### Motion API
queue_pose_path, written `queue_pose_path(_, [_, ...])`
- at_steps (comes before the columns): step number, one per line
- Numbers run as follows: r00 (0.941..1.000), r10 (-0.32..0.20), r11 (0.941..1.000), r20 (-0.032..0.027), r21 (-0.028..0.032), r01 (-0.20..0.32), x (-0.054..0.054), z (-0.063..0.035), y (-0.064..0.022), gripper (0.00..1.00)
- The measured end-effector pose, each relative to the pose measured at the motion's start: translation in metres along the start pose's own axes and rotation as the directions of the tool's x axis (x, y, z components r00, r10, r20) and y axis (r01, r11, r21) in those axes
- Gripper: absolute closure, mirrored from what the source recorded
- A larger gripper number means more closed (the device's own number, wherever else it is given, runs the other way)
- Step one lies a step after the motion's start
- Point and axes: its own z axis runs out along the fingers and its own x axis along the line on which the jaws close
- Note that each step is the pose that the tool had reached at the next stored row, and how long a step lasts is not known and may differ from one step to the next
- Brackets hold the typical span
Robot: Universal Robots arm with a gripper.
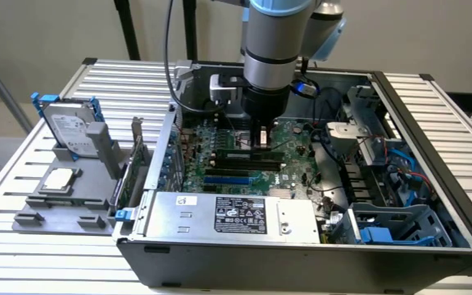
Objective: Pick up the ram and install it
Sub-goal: 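Insert the ram into the slot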
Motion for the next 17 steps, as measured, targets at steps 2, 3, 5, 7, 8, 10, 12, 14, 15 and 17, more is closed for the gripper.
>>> queue_pose_path(2, [1.0,0.0,1.0,0.0,0.0,0.0,-0.002,0.0036,0.0004,0.86])
queue_pose_path(3, [1.0,0.0,1.0,0.0001,0.0001,0.0,-0.003,0.0054,0.0006,0.86])
queue_pose_path(5, [1.0,0.0,1.0,0.0001,0.0001,0.0,-0.004,0.0091,0.0012,0.86])
queue_pose_path(7, [1.0,0.0,1.0,-0.0001,0.0,0.0,-0.006,0.0126,0.002,0.86])
queue_pose_path(8, [1.0,0.0,1.0,0.0001,0.0001,0.0,-0.006,0.0145,0.0023,0.86])
queue_pose_path(10, [1.0,0.0,1.0,0.0001,-0.0001,0.0,-0.007,0.018,0.0026,0.86])
queue_pose_path(12, [1.0,0.0,1.0,-0.0001,-0.001,0.0,-0.007,0.0186,0.0026,0.86])
queue_pose_path(14, [1.0,0.0,1.0,-0.0002,-0.0012,0.0,-0.007,0.0186,0.0027,0.86])
queue_pose_path(15, [1.0,0.0,1.0,0.0,-0.0011,0.0,-0.007,0.0187,0.0026,0.86])
queue_pose_path(17, [1.0,0.0,1.0,0.0,-0.0012,0.0,-0.007,0.0187,0.0026,0.86])
